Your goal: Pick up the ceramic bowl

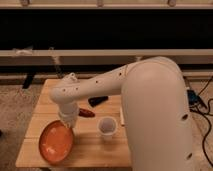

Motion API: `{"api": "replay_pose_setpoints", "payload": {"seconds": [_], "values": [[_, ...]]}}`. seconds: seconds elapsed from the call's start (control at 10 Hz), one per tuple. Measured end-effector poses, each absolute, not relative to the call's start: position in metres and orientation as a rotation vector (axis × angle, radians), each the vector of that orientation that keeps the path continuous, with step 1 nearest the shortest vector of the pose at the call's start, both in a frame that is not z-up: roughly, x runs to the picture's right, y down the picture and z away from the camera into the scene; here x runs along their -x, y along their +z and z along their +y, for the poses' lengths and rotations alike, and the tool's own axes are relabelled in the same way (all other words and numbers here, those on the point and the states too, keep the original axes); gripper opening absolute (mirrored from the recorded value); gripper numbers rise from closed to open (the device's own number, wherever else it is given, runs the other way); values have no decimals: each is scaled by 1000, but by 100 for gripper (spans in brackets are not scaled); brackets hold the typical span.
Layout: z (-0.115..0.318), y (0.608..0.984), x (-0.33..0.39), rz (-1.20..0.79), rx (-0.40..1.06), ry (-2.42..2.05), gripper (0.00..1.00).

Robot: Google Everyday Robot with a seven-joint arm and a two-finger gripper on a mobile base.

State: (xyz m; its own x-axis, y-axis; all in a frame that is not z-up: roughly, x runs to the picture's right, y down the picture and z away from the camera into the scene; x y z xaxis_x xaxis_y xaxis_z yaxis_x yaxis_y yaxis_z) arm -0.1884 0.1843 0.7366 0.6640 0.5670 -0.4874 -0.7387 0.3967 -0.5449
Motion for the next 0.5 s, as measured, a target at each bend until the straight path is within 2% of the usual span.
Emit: {"api": "replay_pose_setpoints", "payload": {"seconds": [0.5], "values": [[164, 707, 202, 206, 876, 770, 0]]}}
